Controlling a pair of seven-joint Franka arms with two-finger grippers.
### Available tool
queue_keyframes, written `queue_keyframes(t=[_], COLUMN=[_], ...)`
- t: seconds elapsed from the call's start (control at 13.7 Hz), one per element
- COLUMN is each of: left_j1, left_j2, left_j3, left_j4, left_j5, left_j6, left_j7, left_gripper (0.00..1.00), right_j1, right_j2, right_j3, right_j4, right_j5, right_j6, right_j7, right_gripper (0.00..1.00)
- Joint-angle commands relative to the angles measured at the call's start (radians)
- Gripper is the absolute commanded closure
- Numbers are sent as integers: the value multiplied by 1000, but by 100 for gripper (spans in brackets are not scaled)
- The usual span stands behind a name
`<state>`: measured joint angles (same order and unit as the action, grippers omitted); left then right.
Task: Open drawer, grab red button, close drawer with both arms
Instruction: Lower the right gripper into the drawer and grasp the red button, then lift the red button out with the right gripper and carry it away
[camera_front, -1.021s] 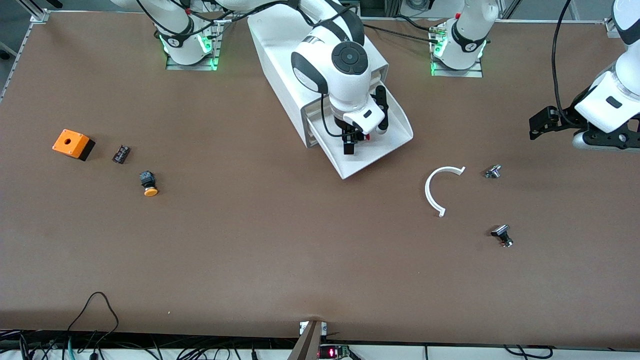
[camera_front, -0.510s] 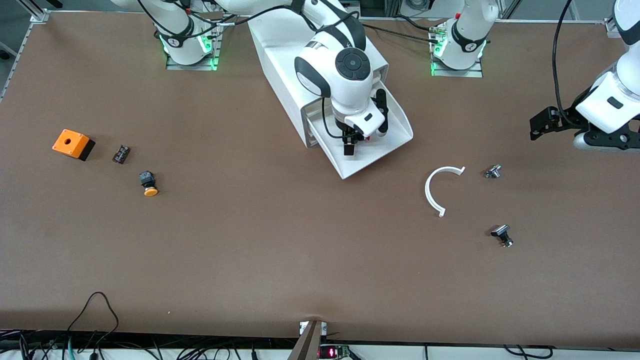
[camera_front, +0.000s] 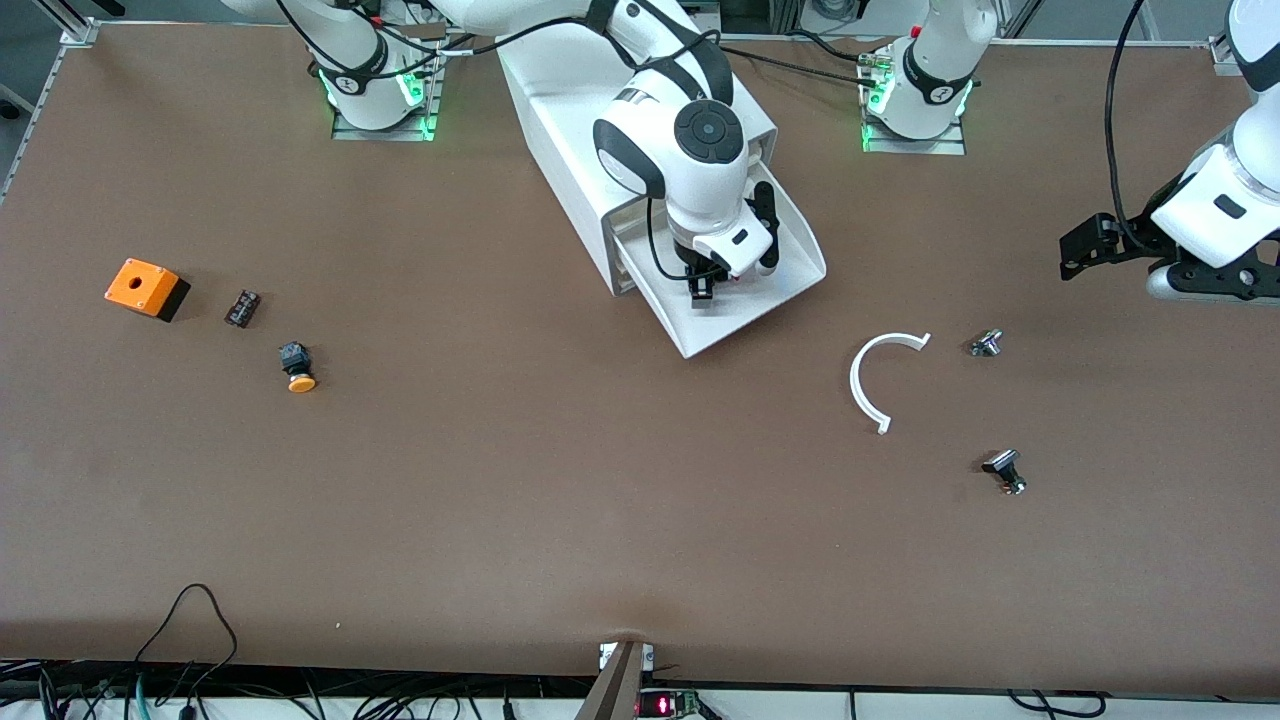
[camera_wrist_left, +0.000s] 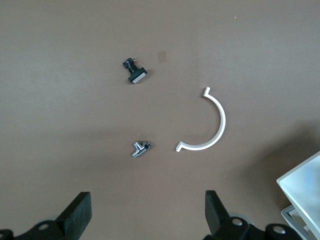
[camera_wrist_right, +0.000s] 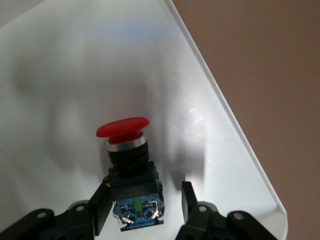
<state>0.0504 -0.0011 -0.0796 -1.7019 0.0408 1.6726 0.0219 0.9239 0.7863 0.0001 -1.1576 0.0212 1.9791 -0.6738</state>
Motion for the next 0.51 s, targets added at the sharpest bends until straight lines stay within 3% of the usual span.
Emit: queue_keyframes(t=[0.0, 0.15, 0.44], left_j1=[-14, -14, -14], left_j2=[21, 21, 23], left_j3=[9, 9, 9], left_j4=[48, 48, 48], left_j5=[28, 28, 30], left_j6=[-33, -33, -33], left_j7=[-14, -14, -14], left_gripper=[0, 0, 0], right_j1=[6, 7, 3], right_j2=[-2, -4, -33], right_j3=[-2, -2, -11], right_j4=[-1, -2, 4], right_j5=[-13, -15, -9], right_j6=[11, 9, -3], right_j7=[-4, 3, 7], right_gripper=[56, 64, 68])
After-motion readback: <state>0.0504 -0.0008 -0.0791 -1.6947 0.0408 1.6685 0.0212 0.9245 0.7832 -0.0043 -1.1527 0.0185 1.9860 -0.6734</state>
